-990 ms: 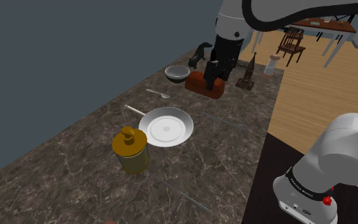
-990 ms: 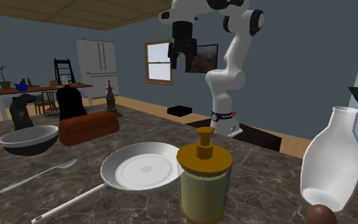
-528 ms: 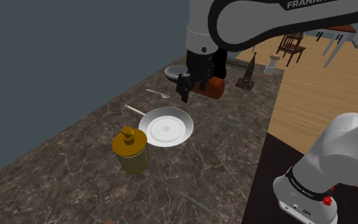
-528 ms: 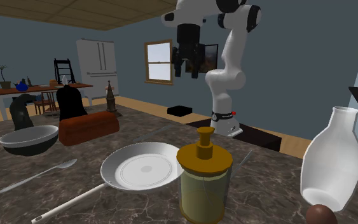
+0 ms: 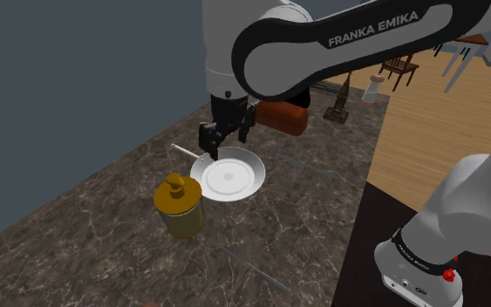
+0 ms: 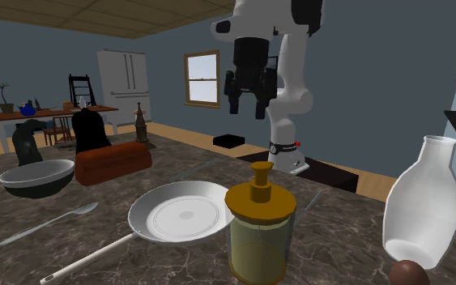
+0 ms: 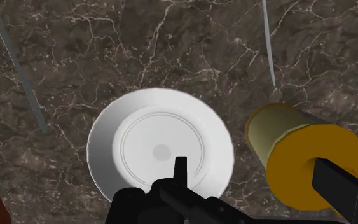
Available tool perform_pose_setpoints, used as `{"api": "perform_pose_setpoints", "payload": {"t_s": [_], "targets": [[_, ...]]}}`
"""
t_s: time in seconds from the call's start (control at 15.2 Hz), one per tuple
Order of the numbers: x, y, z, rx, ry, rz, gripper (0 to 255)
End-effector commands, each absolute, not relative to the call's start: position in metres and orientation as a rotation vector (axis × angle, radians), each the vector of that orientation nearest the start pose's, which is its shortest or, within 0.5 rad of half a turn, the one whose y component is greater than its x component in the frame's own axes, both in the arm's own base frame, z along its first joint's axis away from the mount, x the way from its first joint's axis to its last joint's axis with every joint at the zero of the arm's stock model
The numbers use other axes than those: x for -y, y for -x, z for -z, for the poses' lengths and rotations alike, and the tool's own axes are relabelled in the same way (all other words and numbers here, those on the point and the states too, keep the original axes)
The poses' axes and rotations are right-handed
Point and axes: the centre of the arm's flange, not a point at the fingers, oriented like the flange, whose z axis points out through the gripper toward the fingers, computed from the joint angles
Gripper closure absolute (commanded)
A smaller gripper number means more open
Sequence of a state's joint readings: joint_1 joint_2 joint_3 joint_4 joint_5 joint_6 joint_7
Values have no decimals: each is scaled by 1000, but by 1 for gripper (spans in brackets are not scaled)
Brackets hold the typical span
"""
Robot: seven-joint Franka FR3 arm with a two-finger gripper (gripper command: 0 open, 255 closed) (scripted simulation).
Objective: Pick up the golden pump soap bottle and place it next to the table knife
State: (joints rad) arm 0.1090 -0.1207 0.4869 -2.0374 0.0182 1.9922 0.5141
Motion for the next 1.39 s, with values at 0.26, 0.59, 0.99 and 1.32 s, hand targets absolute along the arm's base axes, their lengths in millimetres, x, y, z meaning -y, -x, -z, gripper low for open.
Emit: {"api": "perform_pose_setpoints", "payload": {"t_s": [0.26, 0.59, 0.99, 1.32], "targets": [[-378, -461, -471, 108, 3141, 122, 0], [-437, -482, -449, 103, 3145, 127, 0], [-440, -486, -422, 103, 3145, 128, 0], [-440, -487, -408, 103, 3145, 128, 0]]}}
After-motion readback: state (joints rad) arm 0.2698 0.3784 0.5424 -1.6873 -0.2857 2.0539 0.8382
